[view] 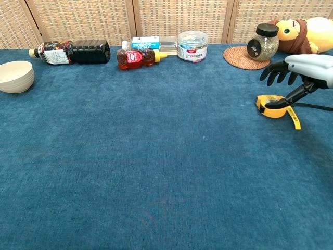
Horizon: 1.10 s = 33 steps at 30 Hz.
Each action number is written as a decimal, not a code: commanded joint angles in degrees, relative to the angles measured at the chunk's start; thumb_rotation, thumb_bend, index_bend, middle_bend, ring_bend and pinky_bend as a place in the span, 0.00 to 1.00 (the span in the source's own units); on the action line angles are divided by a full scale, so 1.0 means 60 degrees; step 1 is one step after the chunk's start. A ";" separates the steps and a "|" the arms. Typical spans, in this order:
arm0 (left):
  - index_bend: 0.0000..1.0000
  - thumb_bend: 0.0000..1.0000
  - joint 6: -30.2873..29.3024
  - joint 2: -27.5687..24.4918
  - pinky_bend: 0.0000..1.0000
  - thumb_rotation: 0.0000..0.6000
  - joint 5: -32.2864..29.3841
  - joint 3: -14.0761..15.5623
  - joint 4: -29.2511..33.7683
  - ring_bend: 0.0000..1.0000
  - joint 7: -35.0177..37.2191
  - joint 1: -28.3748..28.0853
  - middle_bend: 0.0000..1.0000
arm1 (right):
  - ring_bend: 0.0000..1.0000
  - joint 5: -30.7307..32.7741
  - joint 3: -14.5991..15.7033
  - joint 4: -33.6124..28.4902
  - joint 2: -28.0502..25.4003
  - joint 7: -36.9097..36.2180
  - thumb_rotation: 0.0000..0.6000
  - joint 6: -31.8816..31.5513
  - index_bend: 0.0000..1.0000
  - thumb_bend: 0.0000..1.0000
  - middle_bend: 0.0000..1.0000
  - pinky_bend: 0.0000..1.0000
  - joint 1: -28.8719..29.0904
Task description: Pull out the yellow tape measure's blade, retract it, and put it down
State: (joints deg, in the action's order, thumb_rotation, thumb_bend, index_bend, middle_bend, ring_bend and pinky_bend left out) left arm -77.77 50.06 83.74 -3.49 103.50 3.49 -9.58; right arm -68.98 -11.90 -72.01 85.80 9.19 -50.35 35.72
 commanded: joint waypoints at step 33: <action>0.59 0.32 0.0011 -0.0004 0.35 1.00 -0.0282 0.0193 -0.0258 0.37 0.0185 0.0209 0.48 | 0.33 0.0566 0.0205 0.2086 0.1238 -0.0238 0.62 0.0529 0.32 0.23 0.37 0.33 0.0356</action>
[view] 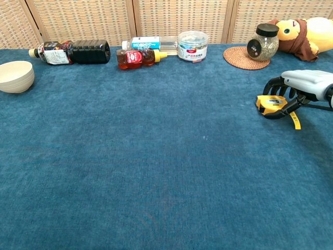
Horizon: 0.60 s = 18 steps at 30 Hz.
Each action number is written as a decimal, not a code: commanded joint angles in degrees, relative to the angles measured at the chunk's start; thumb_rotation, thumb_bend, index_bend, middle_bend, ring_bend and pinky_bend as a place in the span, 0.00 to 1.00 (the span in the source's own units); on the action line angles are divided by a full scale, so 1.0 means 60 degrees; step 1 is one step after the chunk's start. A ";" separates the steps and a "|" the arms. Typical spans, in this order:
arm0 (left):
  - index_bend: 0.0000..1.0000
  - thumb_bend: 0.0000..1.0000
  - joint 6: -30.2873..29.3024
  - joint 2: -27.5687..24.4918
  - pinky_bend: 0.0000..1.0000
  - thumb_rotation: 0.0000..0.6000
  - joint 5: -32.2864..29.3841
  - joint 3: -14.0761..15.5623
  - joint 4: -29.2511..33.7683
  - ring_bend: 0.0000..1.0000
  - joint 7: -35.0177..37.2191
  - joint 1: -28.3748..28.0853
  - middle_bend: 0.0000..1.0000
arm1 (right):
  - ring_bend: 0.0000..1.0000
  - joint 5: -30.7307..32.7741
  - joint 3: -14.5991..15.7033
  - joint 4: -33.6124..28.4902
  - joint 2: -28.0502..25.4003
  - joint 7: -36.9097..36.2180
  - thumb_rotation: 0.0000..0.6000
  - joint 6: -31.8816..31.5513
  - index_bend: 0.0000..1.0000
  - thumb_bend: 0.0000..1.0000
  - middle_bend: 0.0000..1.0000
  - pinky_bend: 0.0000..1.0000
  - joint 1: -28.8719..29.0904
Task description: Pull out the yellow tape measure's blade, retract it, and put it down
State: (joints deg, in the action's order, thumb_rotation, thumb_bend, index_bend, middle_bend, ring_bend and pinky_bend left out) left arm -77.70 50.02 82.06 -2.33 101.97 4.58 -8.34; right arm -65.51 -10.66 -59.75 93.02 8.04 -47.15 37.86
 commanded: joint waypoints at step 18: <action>0.59 0.32 0.0036 -0.0006 0.35 1.00 -0.0007 -0.0011 -0.0042 0.37 -0.0044 -0.0025 0.48 | 0.41 -0.0292 0.0115 0.0434 0.0162 -0.0441 0.61 0.0046 0.44 0.23 0.45 0.40 -0.0009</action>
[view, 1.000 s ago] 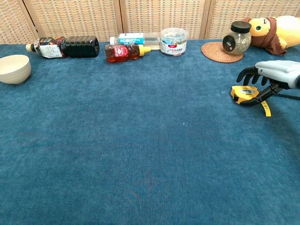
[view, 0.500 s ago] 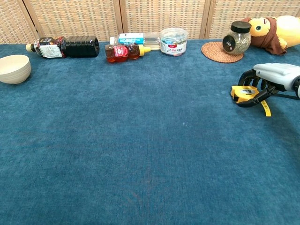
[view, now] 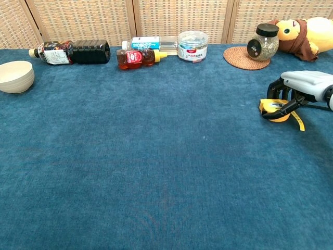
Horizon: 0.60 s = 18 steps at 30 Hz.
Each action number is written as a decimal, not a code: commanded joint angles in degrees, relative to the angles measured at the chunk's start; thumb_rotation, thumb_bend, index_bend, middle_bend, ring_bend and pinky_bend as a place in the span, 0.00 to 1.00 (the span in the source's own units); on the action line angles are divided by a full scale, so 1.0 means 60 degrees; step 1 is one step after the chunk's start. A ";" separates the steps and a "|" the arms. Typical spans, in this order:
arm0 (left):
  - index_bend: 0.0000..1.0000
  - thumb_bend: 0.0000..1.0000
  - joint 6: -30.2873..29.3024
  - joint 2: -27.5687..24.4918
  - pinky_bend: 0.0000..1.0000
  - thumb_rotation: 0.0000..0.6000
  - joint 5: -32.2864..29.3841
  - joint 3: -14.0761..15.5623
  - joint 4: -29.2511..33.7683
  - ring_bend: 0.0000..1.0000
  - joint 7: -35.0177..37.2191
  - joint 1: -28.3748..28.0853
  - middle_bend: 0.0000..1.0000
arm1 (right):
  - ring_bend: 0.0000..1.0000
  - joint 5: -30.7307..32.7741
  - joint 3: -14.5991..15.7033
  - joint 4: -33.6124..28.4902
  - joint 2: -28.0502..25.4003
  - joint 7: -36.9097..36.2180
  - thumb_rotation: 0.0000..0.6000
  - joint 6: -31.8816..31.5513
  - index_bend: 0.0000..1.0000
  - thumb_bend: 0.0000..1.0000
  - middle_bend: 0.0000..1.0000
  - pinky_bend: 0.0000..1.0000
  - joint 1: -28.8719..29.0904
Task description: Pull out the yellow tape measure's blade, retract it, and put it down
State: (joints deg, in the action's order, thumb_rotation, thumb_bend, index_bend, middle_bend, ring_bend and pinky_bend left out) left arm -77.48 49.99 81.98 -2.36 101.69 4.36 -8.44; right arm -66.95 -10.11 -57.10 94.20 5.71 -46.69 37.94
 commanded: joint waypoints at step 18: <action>0.59 0.32 -0.0069 -0.0053 0.35 1.00 0.0040 0.0000 0.0089 0.37 -0.0059 0.0020 0.48 | 0.36 -0.0297 0.0269 -0.0202 -0.0407 -0.0175 0.62 0.0085 0.37 0.24 0.39 0.36 -0.0163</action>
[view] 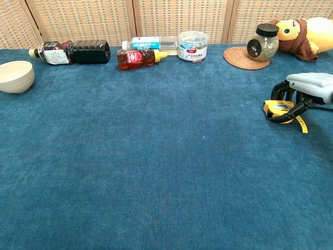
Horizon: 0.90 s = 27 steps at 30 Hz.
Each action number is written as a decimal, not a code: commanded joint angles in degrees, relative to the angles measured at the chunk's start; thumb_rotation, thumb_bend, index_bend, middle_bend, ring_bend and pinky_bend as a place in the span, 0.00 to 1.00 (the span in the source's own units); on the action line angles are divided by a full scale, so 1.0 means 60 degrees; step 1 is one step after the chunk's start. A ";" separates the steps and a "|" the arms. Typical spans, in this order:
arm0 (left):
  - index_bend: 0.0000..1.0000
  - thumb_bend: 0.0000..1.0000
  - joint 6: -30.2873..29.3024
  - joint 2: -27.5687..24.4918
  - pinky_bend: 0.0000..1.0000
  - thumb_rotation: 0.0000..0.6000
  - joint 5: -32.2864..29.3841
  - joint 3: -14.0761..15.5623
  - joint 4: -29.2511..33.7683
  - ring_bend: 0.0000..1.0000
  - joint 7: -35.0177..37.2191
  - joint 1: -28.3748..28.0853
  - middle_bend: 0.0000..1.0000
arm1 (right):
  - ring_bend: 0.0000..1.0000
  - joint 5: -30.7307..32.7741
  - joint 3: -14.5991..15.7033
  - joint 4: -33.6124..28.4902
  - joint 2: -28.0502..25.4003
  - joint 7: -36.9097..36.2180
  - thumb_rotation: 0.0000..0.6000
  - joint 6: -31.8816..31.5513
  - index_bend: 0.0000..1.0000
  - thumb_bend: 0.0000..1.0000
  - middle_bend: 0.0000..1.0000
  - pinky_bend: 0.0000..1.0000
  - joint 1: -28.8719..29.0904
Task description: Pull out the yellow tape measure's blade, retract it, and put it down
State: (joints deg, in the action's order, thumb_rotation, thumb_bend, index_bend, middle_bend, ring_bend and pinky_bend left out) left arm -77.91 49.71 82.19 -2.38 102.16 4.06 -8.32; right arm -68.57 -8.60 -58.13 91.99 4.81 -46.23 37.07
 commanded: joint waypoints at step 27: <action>0.59 0.32 0.0064 -0.0074 0.35 1.00 0.0173 0.0004 0.0189 0.37 -0.0179 -0.0097 0.48 | 0.60 -0.0853 0.0164 0.0392 -0.0218 -0.1063 0.68 -0.0358 0.56 0.26 0.58 0.53 -0.0099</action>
State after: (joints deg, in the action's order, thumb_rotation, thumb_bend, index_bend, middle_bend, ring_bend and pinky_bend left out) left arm -77.67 49.23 83.09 -2.37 103.27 3.06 -8.77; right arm -73.42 -7.56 -55.25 91.05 -1.26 -47.99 36.64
